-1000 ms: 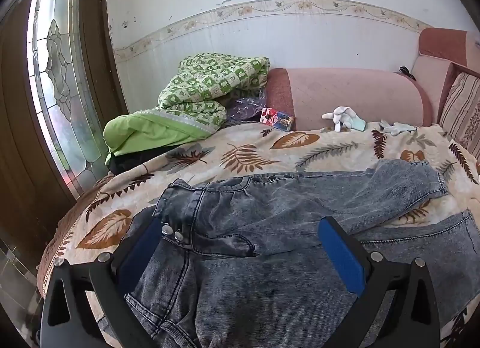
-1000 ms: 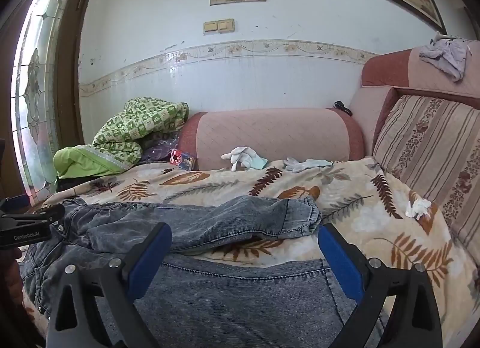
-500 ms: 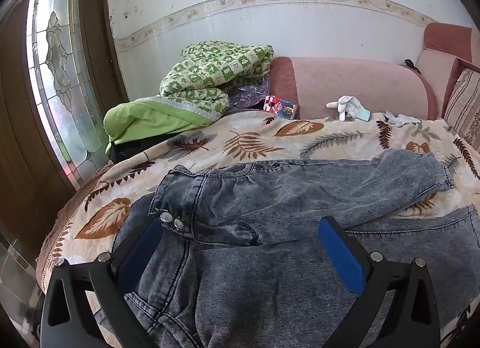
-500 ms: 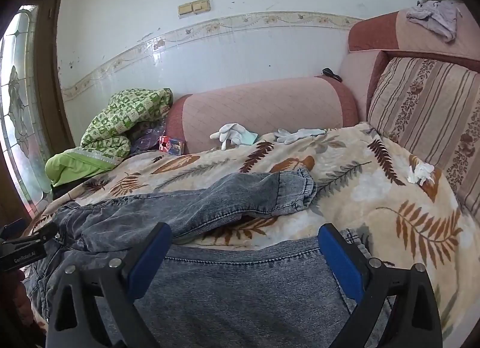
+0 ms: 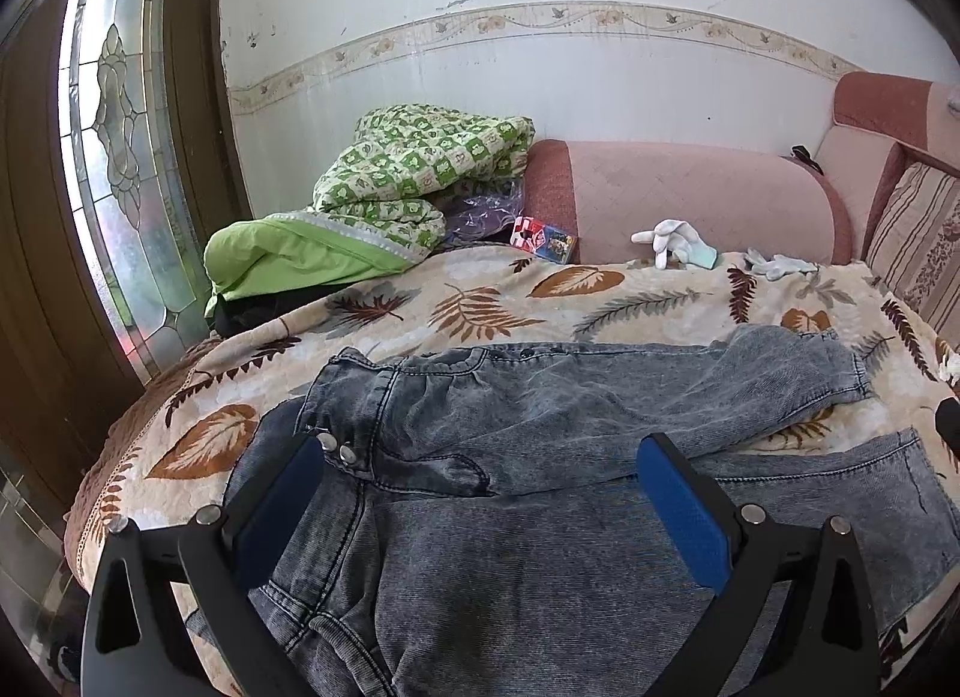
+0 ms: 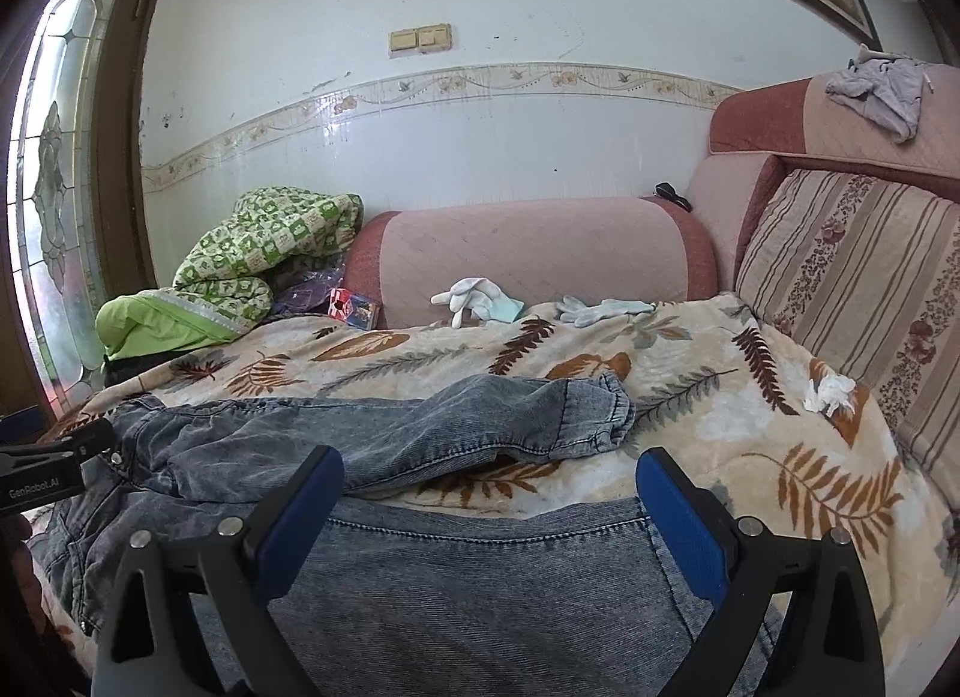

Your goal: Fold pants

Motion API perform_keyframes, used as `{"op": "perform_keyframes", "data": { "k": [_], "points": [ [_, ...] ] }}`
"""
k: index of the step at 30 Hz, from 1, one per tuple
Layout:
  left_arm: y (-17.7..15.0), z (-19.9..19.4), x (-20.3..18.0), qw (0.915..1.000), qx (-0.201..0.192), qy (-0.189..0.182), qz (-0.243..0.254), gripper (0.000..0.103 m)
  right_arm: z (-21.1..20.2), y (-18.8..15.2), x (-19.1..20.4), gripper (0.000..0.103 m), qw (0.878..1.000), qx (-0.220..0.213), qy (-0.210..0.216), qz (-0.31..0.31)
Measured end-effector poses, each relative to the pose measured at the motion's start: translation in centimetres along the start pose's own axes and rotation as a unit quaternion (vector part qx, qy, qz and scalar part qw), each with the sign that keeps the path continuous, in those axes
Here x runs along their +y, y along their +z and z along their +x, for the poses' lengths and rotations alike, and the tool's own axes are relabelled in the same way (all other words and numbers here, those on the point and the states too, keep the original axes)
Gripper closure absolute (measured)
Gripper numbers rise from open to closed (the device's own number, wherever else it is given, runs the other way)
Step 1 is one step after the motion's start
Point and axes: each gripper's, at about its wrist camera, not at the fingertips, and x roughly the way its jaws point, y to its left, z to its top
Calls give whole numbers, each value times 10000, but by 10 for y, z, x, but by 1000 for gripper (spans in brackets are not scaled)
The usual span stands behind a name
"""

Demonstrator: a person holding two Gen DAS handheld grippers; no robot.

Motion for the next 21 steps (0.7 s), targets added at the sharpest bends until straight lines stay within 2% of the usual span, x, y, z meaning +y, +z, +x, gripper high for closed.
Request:
{"op": "perform_keyframes", "data": {
  "k": [5,21],
  "points": [
    [3,-23,-7,9997,-229,32,105,0,-25,9,13,3,9998,-195,-33,-102],
    [7,-66,-6,9989,-462,-81,62,0,-83,29,48,3,9977,-524,84,-413]
  ]
}}
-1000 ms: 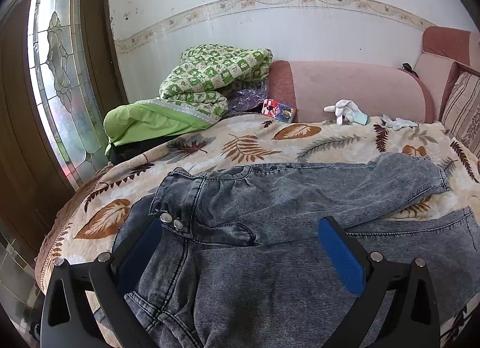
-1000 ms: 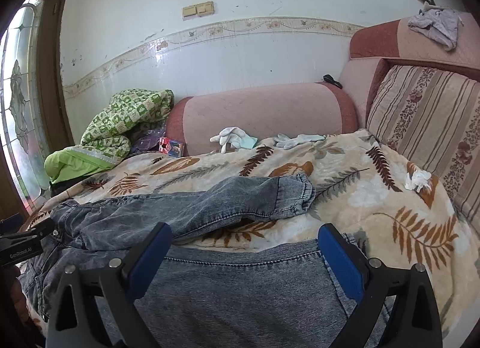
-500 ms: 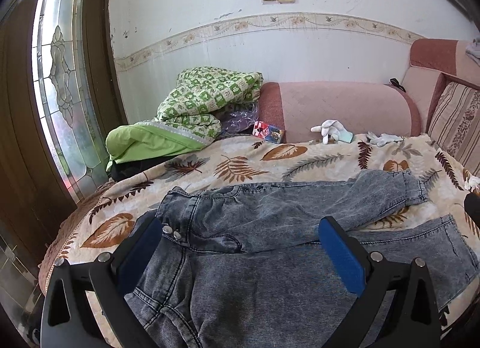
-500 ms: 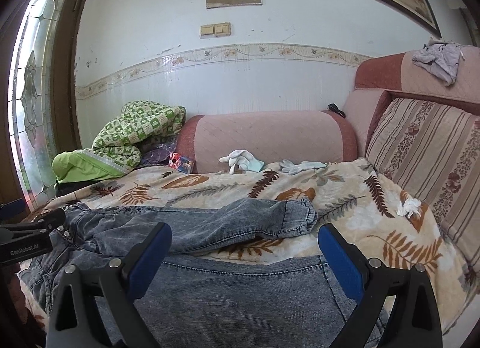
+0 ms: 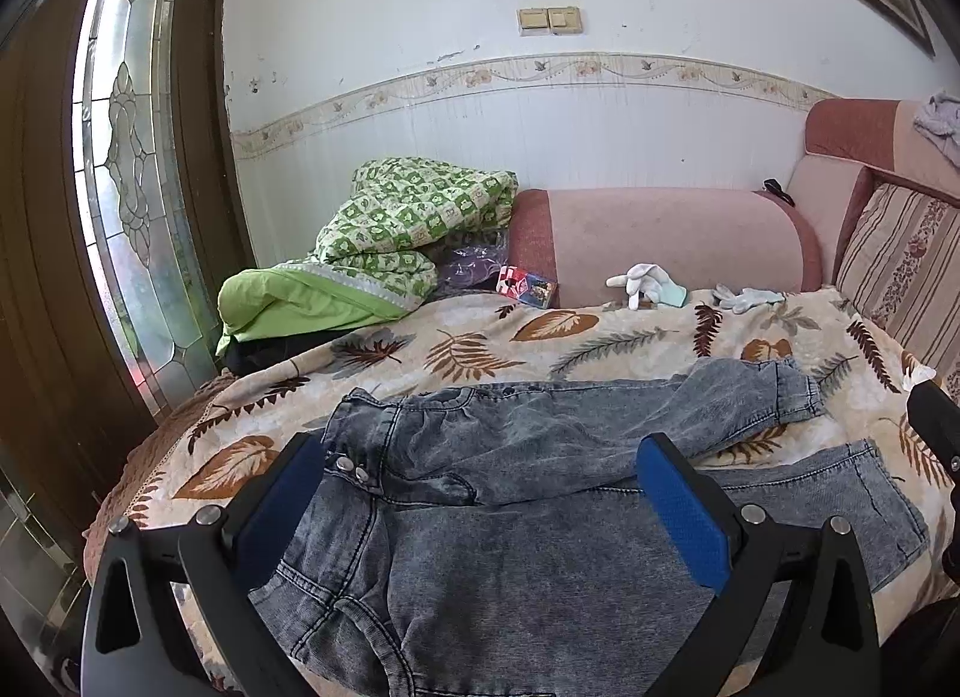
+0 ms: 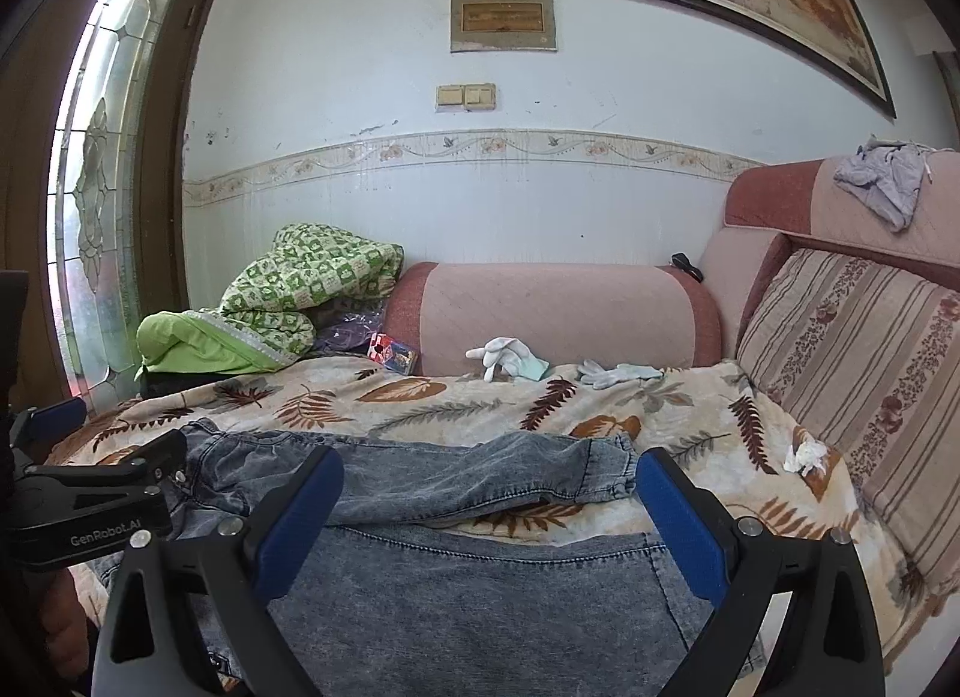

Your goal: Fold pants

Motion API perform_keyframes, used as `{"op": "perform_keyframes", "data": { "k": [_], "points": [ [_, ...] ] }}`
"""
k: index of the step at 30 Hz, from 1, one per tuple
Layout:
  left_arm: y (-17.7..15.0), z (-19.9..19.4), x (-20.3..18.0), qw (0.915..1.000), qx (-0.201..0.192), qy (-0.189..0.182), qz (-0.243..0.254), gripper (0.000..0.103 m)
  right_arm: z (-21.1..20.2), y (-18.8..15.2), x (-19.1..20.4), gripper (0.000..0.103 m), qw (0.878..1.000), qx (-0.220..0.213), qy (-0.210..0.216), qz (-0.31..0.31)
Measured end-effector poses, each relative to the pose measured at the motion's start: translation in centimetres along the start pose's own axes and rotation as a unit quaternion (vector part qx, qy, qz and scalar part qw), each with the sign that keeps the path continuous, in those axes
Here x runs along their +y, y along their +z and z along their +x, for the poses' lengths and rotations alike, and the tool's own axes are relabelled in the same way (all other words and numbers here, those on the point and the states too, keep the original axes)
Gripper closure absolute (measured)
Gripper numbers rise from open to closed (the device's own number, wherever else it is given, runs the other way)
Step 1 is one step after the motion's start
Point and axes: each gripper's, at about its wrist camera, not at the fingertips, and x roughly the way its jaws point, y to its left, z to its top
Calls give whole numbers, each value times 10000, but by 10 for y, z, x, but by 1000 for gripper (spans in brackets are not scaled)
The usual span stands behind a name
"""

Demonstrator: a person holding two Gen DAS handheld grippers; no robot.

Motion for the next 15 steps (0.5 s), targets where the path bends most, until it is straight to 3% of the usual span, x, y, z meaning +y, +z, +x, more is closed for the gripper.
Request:
{"op": "perform_keyframes", "data": {
  "k": [8,12,15],
  "points": [
    [4,5,-2,9999,59,-52,85,0,-2,3,-2,3,10000,13,49,5],
    [20,35,7,9987,438,-255,96,0,19,8,-23,3,9994,269,163,105],
    [35,78,24,9963,836,-129,-161,0,56,18,-64,4,9970,725,-48,275]
  ]
}}
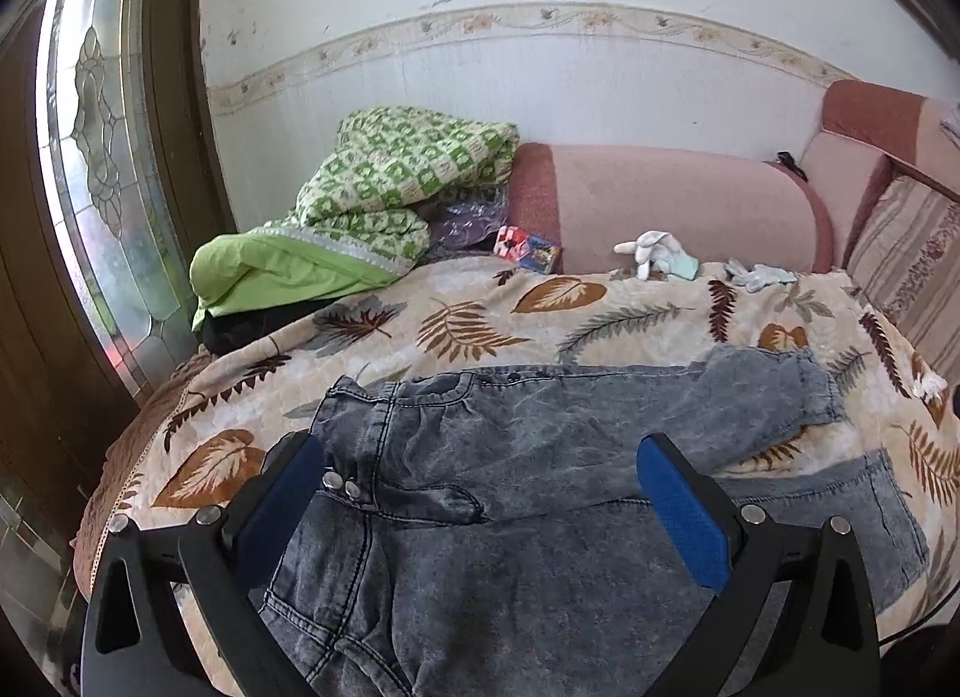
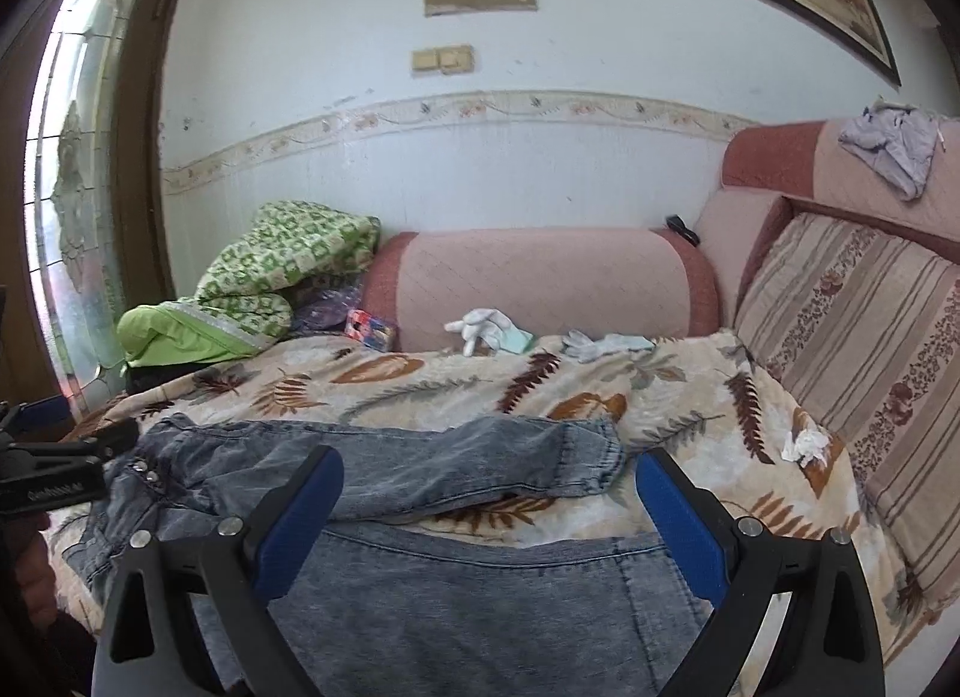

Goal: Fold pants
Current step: 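Grasp the jeans leg hem with the right gripper and lift it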

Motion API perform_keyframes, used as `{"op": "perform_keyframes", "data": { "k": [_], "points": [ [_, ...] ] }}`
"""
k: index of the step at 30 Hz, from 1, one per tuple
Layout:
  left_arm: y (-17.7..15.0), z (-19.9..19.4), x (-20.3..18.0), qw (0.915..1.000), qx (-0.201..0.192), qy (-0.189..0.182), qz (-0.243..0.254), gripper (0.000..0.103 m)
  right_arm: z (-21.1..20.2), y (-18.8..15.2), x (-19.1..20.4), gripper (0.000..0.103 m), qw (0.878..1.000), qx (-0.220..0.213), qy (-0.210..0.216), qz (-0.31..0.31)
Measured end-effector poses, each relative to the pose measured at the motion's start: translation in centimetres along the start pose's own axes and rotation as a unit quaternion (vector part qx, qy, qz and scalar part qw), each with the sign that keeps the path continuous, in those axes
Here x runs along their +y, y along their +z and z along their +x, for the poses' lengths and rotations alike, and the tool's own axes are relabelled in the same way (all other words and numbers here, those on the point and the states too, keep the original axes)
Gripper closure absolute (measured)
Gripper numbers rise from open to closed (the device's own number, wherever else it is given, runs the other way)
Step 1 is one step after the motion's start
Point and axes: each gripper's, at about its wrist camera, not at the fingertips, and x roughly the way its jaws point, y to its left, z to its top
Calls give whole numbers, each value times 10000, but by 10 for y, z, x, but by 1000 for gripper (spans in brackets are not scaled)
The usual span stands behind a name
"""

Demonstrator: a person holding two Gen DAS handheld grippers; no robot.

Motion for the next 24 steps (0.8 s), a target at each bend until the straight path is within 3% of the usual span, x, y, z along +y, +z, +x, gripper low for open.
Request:
{"op": "perform_keyframes", "data": {
  "k": [5,9,13,16,20,21,22,23,24],
  "points": [
    [36,58,28,9963,377,379,-672,0,75,26,-91,4,9912,791,-359,995],
    [49,86,28,9939,417,588,-836,0,135,26,-147,4,9676,1340,-225,2126],
    [38,108,17,9956,436,588,-585,0,196,4,-159,4,9422,1911,230,2742],
    [31,125,13,9951,531,755,-360,0,233,-17,-150,9,9335,2217,222,2810],
    [30,140,19,9938,649,778,-447,0,274,-44,-150,27,9082,2627,375,3238],
    [30,142,19,9937,640,803,-448,0,282,-48,-149,31,9061,2685,362,3249],
    [29,144,19,9934,631,850,-430,0,285,-49,-147,35,9118,2631,298,3139],
    [28,145,19,9932,636,892,-405,0,286,-47,-144,50,9198,2556,235,2966],
    [28,146,18,9930,651,910,-390,0,286,-45,-141,77,9241,2554,230,2834]
  ]
}}
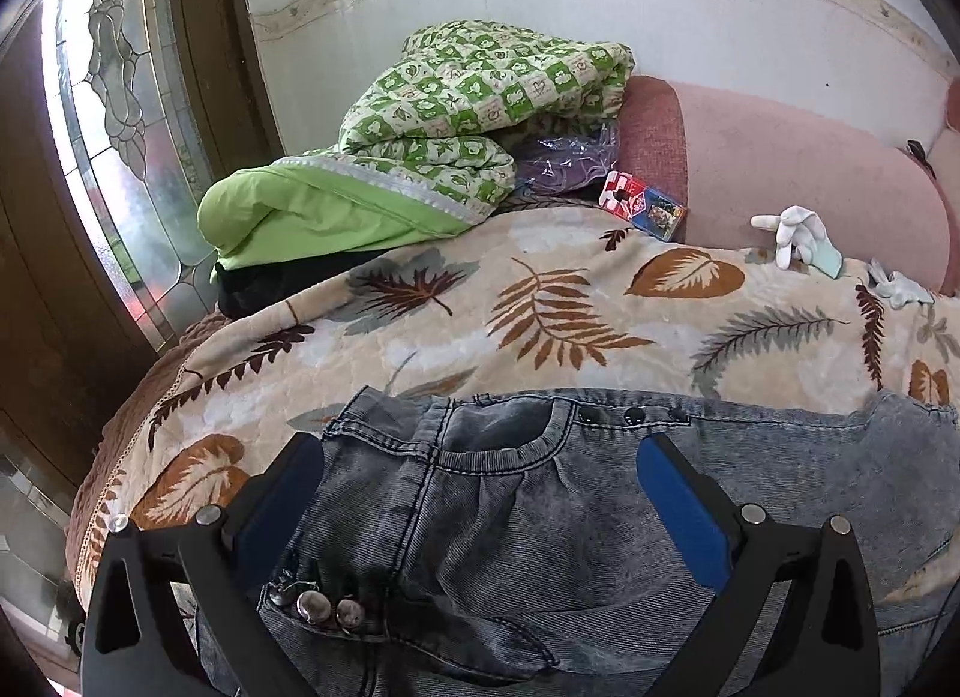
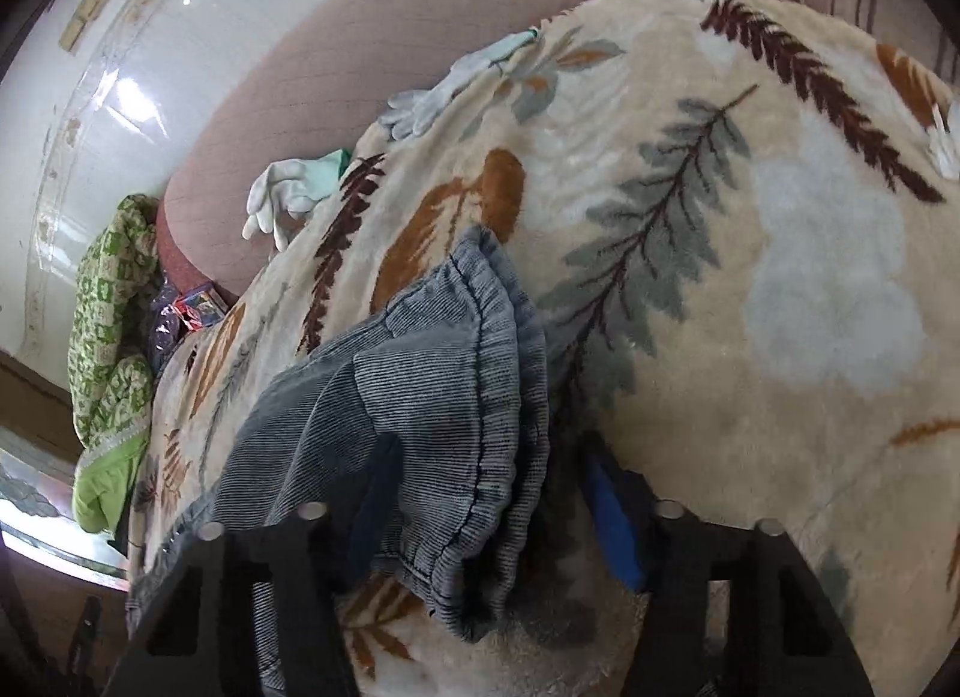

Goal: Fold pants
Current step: 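Grasp the jeans leg hem with the right gripper and lift it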

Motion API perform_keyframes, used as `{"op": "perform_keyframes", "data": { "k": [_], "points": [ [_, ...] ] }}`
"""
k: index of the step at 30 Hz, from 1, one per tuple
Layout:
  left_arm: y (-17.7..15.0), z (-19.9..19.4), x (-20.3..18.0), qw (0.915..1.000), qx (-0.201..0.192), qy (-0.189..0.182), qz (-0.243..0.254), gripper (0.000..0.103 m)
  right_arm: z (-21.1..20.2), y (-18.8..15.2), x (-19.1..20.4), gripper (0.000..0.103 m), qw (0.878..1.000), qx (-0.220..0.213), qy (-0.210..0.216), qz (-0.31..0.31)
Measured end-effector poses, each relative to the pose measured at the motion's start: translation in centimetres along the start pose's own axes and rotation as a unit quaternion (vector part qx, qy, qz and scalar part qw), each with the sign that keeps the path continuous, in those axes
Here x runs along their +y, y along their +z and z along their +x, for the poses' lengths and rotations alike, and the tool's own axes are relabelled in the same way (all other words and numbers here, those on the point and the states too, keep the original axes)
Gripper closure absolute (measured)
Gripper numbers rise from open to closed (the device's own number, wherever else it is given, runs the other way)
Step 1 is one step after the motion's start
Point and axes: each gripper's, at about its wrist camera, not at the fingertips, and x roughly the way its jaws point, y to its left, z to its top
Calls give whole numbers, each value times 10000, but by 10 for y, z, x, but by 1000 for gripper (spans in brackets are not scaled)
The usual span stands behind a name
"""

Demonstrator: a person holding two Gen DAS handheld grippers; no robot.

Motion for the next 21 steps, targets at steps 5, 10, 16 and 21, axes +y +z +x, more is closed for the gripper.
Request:
{"op": "perform_keyframes", "data": {
  "k": [5,10,16,21],
  "points": [
    [-2,2,1,10000,35,49,-13,0,-23,2,-2,93,9994,-295,181,9],
    [-2,1,6,9999,36,112,-67,0,-71,10,0,95,9932,-1143,-144,-166],
    [-2,5,16,9996,122,162,-184,0,-76,25,-39,91,9935,-976,-340,481],
    [-4,7,18,9995,148,189,-187,0,-56,26,-23,90,9991,-318,69,257]
  ]
}}
